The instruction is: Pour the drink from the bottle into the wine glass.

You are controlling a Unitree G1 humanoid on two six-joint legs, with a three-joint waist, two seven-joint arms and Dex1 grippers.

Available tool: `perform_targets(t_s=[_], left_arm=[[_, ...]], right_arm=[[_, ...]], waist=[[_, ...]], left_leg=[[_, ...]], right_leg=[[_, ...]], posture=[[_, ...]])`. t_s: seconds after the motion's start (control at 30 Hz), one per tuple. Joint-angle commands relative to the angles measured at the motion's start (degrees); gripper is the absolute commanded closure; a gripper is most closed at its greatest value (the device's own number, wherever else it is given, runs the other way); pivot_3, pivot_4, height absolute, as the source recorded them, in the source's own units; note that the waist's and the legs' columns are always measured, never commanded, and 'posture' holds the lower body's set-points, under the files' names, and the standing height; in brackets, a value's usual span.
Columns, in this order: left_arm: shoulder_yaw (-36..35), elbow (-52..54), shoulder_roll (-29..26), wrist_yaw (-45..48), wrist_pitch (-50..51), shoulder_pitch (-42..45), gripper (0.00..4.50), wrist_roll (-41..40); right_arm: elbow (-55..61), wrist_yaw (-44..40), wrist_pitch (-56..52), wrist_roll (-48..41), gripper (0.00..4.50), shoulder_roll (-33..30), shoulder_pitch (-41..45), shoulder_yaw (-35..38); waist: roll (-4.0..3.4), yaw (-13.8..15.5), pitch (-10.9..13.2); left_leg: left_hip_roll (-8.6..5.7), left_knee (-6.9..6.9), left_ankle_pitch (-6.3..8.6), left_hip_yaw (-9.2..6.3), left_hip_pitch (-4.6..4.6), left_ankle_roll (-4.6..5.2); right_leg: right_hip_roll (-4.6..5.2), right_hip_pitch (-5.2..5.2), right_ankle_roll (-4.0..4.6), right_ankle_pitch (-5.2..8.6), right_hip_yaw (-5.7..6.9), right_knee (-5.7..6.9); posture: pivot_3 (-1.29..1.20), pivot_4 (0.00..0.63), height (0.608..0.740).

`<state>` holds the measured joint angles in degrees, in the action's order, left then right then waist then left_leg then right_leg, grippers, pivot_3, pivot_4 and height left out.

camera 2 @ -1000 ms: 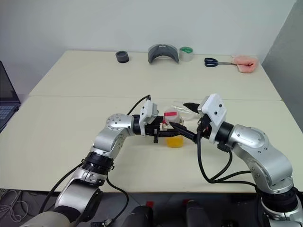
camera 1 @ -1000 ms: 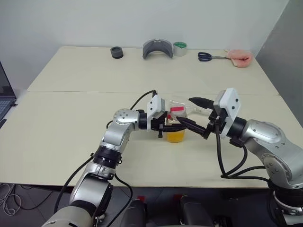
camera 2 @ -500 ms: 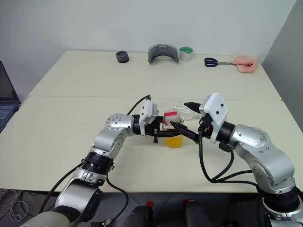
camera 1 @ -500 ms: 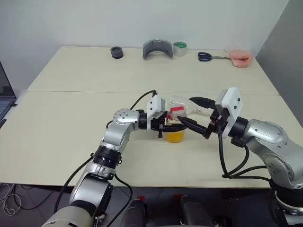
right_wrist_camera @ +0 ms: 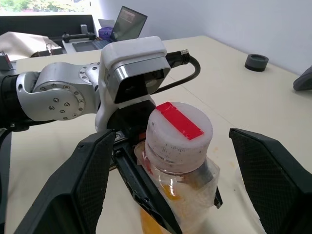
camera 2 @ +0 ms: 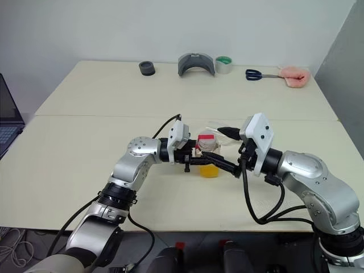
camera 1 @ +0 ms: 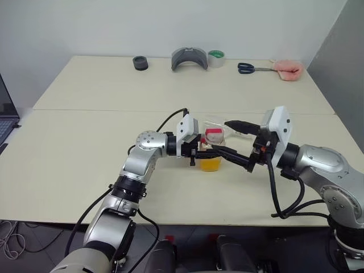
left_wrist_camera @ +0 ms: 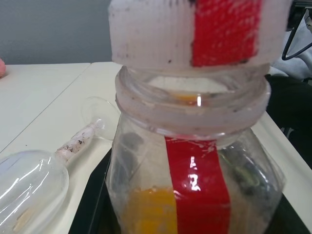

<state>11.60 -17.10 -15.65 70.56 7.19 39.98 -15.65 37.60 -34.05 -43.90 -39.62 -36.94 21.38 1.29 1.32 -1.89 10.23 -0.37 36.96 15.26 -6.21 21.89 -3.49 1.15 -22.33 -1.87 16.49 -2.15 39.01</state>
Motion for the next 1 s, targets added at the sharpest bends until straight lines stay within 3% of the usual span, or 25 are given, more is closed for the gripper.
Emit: perform_targets(t_s=[0.03,0.13,0.23,1.0], left_arm=[[-0.66,2.14,0.23,-0.24,-1.2,0.44,2.81,-0.9],[-0.7,2.12,0.26,-0.32,-1.22,0.62,2.81,-0.9],[-0.78,2.18,0.26,-0.46,-1.28,0.64,2.81,-0.89],[-0.44,2.44,0.83,-0.62,-1.51,0.94,2.81,-1.01]], right_arm=[[1.58,-0.01,-0.2,-2.41,0.54,-0.49,0.9,3.2],[1.01,0.12,-0.76,-4.02,0.54,-0.6,1.18,4.43],[0.62,0.11,-1.2,-5.14,0.0,-0.68,1.61,5.05],[-6.21,-1.14,-2.7,-3.79,0.0,1.75,7.8,-0.55]], waist=[[0.0,0.0,0.0],[0.0,0.01,0.0],[0.0,0.0,0.0],[0.0,0.02,0.0]], left_leg=[[0.0,0.0,0.0,0.0,0.0,0.0],[0.0,0.0,0.0,0.0,0.0,0.0],[0.0,0.0,0.0,0.0,0.0,0.0],[0.0,0.0,0.0,0.0,0.0,0.0]], right_leg=[[0.0,0.0,0.0,0.0,0.0,0.0],[0.0,0.0,0.0,0.0,0.0,0.0],[0.0,0.0,0.0,0.0,0.0,0.0],[0.0,0.0,0.0,0.0,0.01,0.0]], posture=[[0.0,0.15,0.74],[0.0,0.15,0.74],[0.0,0.15,0.74],[0.0,0.15,0.74]])
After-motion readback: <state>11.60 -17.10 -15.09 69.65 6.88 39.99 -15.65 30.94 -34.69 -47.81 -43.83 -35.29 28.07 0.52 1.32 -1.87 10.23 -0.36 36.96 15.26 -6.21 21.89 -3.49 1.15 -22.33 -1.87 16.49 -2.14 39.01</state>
